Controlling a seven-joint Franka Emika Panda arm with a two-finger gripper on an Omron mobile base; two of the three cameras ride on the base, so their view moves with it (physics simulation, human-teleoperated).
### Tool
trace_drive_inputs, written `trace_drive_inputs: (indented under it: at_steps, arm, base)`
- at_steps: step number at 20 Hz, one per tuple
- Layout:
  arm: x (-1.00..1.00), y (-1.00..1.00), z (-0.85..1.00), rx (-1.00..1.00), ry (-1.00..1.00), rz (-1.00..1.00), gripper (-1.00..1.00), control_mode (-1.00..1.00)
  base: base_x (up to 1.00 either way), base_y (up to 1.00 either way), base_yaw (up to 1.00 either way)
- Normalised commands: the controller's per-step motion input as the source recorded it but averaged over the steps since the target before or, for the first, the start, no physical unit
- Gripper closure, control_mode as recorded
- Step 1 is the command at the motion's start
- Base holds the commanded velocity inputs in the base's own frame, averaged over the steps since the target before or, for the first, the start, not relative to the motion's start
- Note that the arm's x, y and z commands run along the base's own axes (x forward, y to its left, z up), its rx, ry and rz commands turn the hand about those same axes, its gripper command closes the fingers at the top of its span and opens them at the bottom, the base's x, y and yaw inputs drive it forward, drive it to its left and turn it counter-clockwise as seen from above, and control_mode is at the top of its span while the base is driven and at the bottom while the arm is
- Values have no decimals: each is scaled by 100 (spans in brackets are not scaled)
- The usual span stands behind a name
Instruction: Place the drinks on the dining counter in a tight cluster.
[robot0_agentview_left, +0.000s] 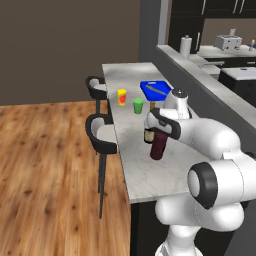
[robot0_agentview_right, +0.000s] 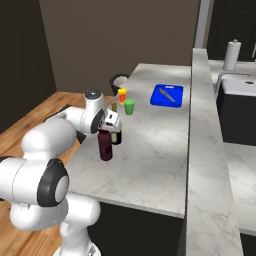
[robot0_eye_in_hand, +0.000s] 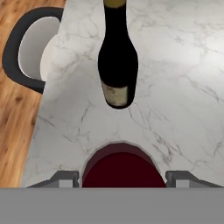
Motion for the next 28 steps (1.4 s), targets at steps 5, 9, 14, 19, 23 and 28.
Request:
trace_drive_inputs:
  at_steps: [5,9,14,19,23,28]
  arm:
    - [0,0,-13,0,0,0,100,-100]
    - [0,0,-6,0,0,0,100,-100]
    - [0,0,0,0,0,0,100,-100]
    - [0,0,0,0,0,0,-100,-100]
    - [0,0,0,0,0,0,-100,-100]
    - [0,0,0,0,0,0,-100,-100]
  base:
    - [0,0,0]
    - [0,0,0]
    - [0,0,0]
    - [0,0,0]
    - [0,0,0]
    - [0,0,0]
